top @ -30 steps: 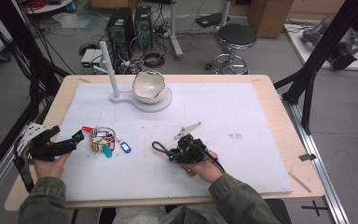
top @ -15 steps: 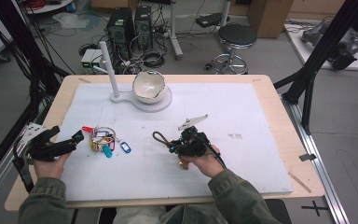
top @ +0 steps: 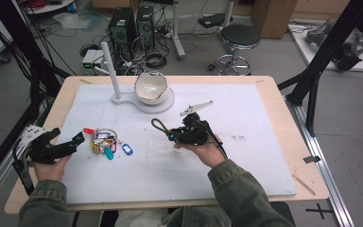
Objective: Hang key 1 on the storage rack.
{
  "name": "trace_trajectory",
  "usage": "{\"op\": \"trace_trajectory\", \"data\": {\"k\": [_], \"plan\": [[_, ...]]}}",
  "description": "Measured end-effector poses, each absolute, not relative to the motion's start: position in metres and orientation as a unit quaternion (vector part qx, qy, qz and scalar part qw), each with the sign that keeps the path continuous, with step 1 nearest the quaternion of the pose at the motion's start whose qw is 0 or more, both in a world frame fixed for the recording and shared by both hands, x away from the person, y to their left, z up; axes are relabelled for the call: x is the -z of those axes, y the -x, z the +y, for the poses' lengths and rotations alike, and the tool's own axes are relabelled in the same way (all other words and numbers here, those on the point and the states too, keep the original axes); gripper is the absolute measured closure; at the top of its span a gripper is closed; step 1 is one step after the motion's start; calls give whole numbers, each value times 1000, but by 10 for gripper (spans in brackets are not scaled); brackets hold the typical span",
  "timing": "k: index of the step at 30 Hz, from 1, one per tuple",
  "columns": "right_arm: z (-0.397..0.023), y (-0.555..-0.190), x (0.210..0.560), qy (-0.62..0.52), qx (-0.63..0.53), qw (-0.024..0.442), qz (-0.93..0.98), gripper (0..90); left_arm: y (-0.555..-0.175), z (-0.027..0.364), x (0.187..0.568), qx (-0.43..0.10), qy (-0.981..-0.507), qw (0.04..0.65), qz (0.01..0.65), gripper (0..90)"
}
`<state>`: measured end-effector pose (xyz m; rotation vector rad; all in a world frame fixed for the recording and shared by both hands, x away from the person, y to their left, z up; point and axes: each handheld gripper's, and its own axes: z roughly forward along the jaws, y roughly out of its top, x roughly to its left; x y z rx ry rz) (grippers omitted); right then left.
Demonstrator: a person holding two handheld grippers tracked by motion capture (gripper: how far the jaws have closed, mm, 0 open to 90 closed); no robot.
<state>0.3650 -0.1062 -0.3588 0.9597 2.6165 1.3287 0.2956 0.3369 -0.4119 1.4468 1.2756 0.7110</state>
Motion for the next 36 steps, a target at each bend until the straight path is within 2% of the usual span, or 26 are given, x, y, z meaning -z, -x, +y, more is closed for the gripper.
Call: {"op": "trace_trajectory", "data": {"k": [15, 36], "plan": [[-84, -391, 338, -309, -434, 17, 846, 758, -296, 338, 412, -296, -602, 516, 533, 17], [-55, -408, 310, -299, -453, 18, 840, 759, -295, 340, 412, -295, -595, 522, 535, 17]]}}
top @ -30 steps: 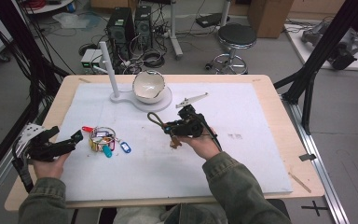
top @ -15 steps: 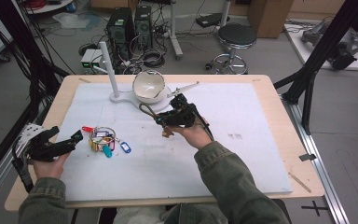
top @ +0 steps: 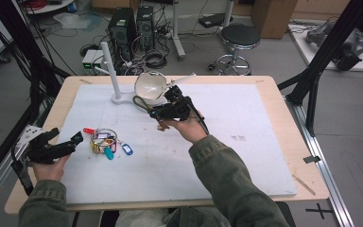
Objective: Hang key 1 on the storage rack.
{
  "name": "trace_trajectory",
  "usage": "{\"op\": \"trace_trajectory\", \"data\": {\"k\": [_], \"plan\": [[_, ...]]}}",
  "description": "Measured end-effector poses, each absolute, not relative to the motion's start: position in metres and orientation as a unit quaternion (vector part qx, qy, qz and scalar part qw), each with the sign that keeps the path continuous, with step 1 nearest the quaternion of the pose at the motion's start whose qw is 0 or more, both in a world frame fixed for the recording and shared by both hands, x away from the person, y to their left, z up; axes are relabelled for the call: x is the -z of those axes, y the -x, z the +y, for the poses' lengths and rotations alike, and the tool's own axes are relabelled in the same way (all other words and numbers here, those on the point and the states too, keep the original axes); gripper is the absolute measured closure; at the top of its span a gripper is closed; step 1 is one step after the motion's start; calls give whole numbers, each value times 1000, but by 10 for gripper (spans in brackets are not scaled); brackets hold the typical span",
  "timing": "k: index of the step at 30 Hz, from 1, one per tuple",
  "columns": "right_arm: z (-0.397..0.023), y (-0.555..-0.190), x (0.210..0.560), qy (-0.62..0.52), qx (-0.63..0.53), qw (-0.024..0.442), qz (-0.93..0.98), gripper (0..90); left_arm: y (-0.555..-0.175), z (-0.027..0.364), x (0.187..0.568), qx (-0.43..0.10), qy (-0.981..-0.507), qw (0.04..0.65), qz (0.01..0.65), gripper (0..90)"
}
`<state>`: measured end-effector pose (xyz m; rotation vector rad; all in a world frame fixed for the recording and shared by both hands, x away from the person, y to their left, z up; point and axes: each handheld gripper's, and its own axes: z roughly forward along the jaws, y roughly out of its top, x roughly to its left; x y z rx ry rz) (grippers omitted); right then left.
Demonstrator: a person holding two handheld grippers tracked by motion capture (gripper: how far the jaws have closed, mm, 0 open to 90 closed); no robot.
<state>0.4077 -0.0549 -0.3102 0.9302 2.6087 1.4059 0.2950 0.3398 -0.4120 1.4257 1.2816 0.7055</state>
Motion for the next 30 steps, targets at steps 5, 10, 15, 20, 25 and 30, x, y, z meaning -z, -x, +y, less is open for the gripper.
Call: {"op": "trace_trajectory", "data": {"k": [5, 10, 15, 20, 25, 30], "plan": [[-45, -414, 300, -296, -451, 22, 842, 758, -295, 341, 412, -294, -593, 524, 536, 17], [-35, -419, 290, -292, -452, 24, 842, 759, -295, 341, 412, -294, -594, 524, 535, 17], [-24, -425, 280, -286, -461, 22, 840, 759, -295, 340, 412, -296, -595, 524, 533, 17], [-13, -431, 272, -278, -463, 24, 841, 759, -295, 341, 412, -296, -595, 524, 534, 17], [-1, -438, 265, -272, -461, 21, 845, 759, -296, 341, 412, -297, -593, 523, 535, 17], [12, -445, 258, -264, -462, 17, 846, 758, -295, 341, 412, -299, -591, 522, 537, 17]]}}
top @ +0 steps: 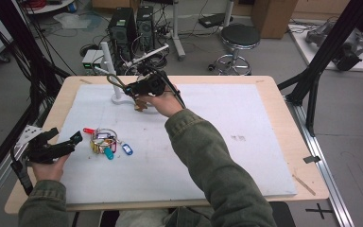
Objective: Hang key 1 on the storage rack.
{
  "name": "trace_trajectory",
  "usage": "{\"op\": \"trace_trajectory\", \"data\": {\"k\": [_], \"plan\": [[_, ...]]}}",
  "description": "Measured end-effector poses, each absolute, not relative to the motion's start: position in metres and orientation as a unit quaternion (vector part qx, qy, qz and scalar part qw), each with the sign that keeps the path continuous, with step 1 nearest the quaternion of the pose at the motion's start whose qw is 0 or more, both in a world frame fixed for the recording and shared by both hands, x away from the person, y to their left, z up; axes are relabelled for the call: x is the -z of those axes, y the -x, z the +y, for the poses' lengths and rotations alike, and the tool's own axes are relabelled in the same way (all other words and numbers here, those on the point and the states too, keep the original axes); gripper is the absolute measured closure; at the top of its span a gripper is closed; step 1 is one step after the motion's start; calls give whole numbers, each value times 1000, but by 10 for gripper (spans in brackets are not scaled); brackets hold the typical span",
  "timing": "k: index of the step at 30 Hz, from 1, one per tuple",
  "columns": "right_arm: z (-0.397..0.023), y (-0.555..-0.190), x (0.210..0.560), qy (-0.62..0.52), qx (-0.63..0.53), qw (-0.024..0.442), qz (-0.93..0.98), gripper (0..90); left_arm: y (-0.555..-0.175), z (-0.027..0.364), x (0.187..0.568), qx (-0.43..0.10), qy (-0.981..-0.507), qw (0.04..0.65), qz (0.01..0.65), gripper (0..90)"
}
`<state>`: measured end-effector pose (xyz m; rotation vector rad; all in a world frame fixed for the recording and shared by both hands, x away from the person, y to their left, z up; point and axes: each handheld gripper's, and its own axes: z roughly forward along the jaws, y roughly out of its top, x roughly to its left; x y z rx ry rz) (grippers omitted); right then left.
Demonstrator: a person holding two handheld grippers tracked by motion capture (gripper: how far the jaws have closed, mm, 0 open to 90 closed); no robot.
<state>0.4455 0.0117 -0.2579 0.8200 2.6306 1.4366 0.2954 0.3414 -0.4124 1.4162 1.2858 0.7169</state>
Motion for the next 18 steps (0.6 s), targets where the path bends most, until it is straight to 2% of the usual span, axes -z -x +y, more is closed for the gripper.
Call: {"op": "trace_trajectory", "data": {"k": [18], "plan": [[53, -484, 244, -276, -462, 15, 843, 758, -296, 343, 413, -302, -586, 525, 538, 17]]}}
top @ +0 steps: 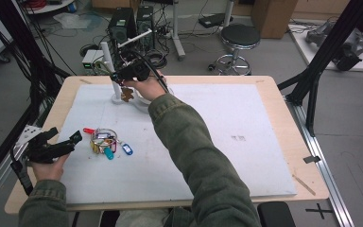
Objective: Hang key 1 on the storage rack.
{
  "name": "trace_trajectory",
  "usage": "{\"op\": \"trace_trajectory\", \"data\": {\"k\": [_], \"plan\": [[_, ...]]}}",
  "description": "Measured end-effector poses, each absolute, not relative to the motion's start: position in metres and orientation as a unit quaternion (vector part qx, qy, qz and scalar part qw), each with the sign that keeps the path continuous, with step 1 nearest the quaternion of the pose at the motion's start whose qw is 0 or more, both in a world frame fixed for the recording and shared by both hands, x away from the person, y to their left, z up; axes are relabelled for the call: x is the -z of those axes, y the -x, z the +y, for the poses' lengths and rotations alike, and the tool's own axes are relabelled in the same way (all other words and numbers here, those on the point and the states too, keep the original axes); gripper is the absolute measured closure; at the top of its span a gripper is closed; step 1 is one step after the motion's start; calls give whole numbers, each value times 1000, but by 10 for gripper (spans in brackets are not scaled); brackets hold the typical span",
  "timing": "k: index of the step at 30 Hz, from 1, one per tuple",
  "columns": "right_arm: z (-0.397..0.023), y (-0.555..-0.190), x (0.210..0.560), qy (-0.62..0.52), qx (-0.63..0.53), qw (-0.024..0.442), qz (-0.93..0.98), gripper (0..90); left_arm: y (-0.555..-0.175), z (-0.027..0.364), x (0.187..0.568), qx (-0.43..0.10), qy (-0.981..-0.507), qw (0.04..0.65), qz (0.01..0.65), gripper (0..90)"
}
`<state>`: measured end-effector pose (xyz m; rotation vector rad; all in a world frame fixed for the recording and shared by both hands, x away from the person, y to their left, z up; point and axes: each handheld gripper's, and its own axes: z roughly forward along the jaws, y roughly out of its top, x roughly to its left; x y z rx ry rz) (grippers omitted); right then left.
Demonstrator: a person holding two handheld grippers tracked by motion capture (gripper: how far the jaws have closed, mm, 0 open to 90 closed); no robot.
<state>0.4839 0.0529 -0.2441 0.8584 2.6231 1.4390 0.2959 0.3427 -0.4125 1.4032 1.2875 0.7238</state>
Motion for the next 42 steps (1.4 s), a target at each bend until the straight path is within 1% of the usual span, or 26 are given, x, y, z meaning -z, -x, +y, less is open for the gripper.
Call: {"op": "trace_trajectory", "data": {"k": [8, 14, 17, 19, 28, 31, 35, 42], "plan": [[56, -504, 247, -302, -452, 24, 839, 756, -298, 340, 414, -299, -592, 524, 535, 17], [63, -515, 253, -303, -440, 27, 845, 756, -299, 341, 414, -297, -589, 524, 539, 17], [65, -519, 257, -308, -439, 41, 843, 756, -299, 341, 414, -297, -590, 523, 539, 17], [65, -522, 260, -313, -438, 39, 842, 756, -299, 341, 414, -298, -590, 522, 539, 17], [69, -529, 272, -319, -427, 49, 845, 756, -300, 342, 415, -300, -587, 523, 540, 17], [71, -530, 277, -325, -420, 42, 846, 756, -300, 343, 415, -300, -587, 523, 540, 17], [74, -533, 283, -325, -413, 49, 849, 755, -300, 342, 415, -298, -587, 525, 540, 17], [77, -538, 293, -341, -404, 43, 848, 746, -301, 342, 415, -299, -589, 523, 538, 17]]}}
